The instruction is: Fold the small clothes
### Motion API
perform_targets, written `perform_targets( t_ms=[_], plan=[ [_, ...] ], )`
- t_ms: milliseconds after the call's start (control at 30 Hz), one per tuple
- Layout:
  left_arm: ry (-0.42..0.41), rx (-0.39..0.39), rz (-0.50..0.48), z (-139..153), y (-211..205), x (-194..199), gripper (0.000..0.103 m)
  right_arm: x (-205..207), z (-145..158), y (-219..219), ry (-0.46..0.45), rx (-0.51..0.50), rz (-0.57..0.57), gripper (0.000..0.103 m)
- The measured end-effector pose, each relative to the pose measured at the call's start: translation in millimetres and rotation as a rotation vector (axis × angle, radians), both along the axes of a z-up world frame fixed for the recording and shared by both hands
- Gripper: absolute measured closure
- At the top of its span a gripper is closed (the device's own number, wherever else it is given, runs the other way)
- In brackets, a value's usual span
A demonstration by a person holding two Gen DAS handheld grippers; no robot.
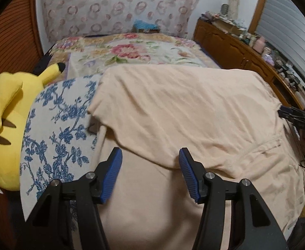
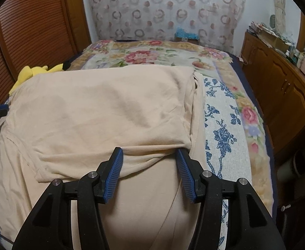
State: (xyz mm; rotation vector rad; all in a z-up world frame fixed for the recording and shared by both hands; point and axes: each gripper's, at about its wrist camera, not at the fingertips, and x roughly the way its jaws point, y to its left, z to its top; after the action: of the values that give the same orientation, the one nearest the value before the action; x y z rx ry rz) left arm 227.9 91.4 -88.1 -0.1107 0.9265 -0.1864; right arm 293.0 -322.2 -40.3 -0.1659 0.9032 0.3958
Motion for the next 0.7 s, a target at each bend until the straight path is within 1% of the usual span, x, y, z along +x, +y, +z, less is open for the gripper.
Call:
perform_targets(
  t_ms=[167, 233, 333, 400, 467, 533, 567, 700],
  plan=[
    [-0.004, -0.005, 0.025, 0, 9, 13, 0.047, 0, 0, 2, -0.001, -0.002, 0.0, 0.049],
    [-0.005, 0.012, 0.042, 0, 12, 21, 0.047, 0, 0, 1, 0.0, 0.001, 0.0, 0.049],
    [-0.01, -0.017, 0.052, 0, 18, 28, 0.047, 0, 0, 0, 0.001, 0.004, -0.001, 0.049],
    [-0.016, -0.022, 0.06, 1, 19, 31, 0.047, 1, 0, 1, 0.001, 0.005, -0.003, 0.049],
    [-0.024, -0.018, 0.058, 1, 19, 33, 0.053, 1, -1, -1, 0.001, 0.005, -0.002, 0.049],
    [-0.028, -0.004, 0.062, 0, 18, 37, 0.063, 2, 0, 0, 0.004, 0.009, -0.008, 0.05],
    [-0.029, -0.002, 0.063, 0, 19, 38, 0.066, 4, 0, -2, 0.007, 0.009, -0.01, 0.049],
    [-0.035, 0.009, 0.079, -1, 24, 44, 0.072, 18, 4, -8, 0.034, 0.033, -0.036, 0.049]
  ],
)
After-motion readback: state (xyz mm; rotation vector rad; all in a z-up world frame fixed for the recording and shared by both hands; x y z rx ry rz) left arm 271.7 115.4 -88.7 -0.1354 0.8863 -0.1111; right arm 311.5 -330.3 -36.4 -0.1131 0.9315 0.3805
